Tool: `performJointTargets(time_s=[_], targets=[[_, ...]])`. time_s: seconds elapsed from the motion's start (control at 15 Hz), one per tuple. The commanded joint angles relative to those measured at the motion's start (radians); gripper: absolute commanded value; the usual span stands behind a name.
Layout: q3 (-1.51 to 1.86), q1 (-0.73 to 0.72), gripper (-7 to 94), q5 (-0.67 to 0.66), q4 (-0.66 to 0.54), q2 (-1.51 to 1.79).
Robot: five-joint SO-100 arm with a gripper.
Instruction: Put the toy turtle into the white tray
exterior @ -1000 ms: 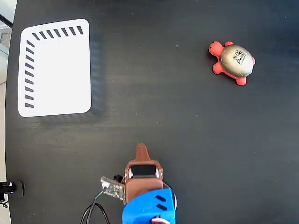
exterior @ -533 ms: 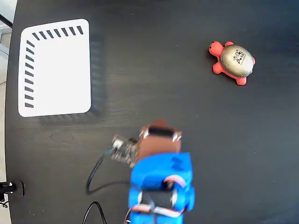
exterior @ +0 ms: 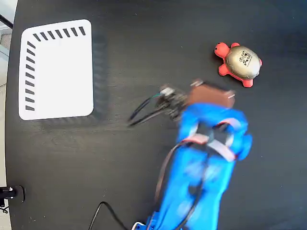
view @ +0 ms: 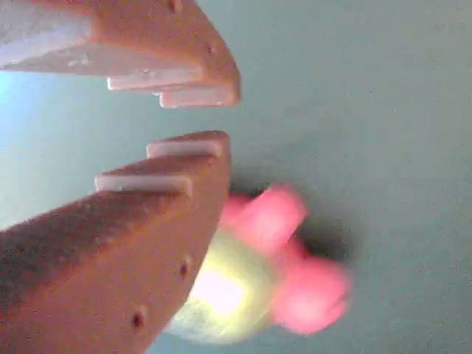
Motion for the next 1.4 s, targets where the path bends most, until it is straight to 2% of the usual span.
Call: performJointTargets(time_s=[0.0,0.33,0.67,0.87,1.0,1.13,1.33], targets=[[-0.218,0.083,0,-0.028,0.028,-0.071],[-0.535,0.156,0,-0.043,0.109,-0.311],[-0.775,0.160,2,-0.037,0.195,-0.532],[-0.864,0.160,31,-0.023,0.218,-0.624],[-0.908,0.158,36,-0.012,0.242,-0.661],[-0.937,0.156,54,0.005,0.256,-0.689],[-0.959,0.153,59,0.029,0.264,-0.736]])
